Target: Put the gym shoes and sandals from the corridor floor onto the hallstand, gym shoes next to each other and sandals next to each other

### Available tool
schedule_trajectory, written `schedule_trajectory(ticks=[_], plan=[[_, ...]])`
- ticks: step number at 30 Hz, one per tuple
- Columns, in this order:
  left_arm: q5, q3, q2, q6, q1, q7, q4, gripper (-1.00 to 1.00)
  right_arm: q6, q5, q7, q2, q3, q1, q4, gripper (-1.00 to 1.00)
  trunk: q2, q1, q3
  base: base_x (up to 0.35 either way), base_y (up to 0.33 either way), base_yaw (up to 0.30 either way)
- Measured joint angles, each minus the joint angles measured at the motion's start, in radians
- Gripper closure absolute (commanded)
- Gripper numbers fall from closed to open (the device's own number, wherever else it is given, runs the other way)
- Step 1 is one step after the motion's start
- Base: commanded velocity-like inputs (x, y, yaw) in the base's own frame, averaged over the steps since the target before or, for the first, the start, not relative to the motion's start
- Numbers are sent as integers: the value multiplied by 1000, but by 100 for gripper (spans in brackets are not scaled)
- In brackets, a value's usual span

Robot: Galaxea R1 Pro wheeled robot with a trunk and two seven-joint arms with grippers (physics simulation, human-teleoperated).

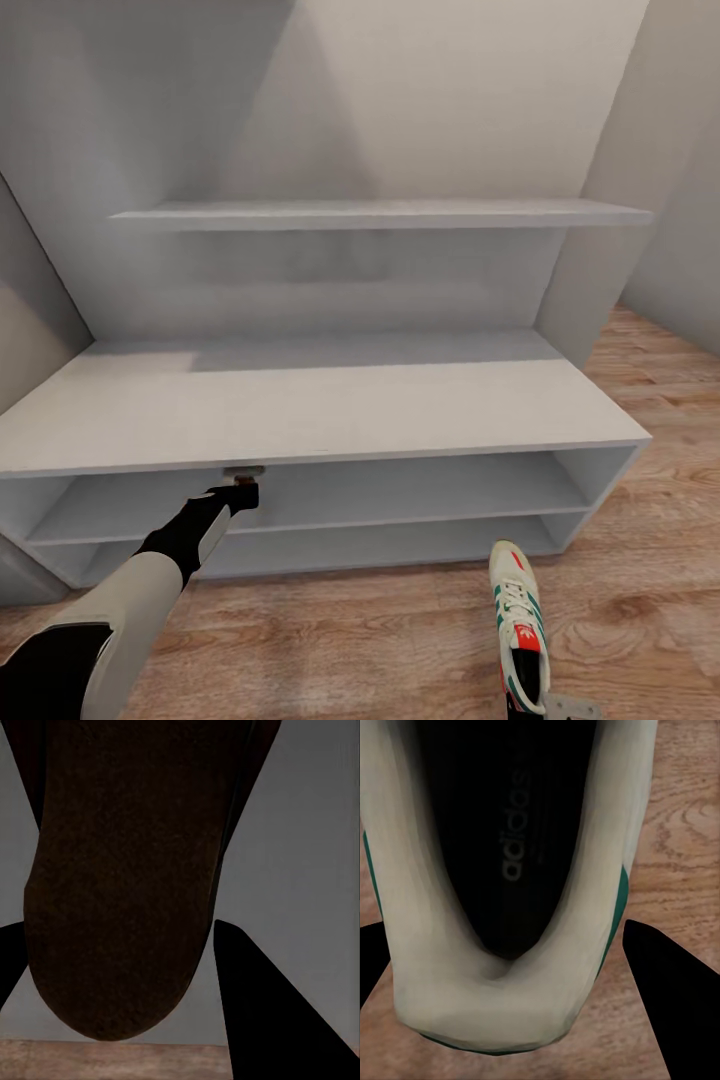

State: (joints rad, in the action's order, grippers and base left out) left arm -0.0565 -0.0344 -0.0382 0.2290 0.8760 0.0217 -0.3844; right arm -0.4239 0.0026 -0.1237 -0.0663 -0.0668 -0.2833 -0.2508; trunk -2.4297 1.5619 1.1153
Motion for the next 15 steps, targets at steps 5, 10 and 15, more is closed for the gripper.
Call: schedule_trajectory(ticks=[5,10,15], plan=[[3,2,0,1,0,-2,0,-100,1,0,0,0,0,0,0,100,0,0,0,4,0,0],[3,2,-2,1,0,-2,0,-100,0,0,0,0,0,0,0,100,0,0,0,0,0,0],[3,2,-4,0,0,-2,0,-100,1,0,0,0,0,0,0,100,0,0,0,0,0,0]])
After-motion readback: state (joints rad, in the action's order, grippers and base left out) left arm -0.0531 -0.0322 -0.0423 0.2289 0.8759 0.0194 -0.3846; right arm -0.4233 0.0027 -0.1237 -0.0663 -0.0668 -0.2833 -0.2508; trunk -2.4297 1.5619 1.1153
